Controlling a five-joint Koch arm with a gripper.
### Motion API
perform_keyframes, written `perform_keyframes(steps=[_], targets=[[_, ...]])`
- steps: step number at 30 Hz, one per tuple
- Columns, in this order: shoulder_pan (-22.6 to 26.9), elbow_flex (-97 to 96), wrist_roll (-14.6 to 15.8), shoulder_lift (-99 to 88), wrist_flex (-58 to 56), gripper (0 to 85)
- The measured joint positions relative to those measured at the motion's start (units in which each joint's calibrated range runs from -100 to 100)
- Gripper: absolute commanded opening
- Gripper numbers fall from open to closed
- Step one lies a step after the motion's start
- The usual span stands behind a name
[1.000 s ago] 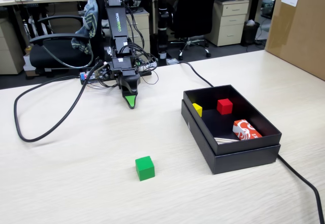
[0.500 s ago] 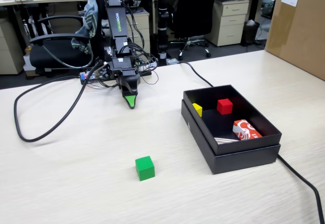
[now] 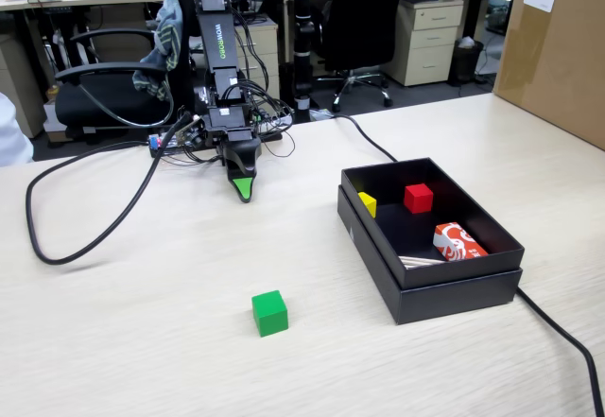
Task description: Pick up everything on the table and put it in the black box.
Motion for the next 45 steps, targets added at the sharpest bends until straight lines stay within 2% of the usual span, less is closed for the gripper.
perform_keyframes(steps=[3, 10, 16, 24, 38, 43, 45], targets=[[-0.2, 1.8, -0.1, 0.8, -1.5, 48.1], [-0.6, 15.9, 0.0, 7.2, -18.1, 47.6], [-0.8, 38.9, 1.0, 16.1, -34.1, 47.5], [-0.6, 62.8, 1.5, 31.5, -47.7, 47.3], [-0.5, 95.2, 1.5, 66.1, -48.7, 47.3], [-1.4, 111.9, 1.5, 91.5, -48.9, 47.2], [-1.5, 114.8, 1.5, 95.3, -48.9, 47.2]])
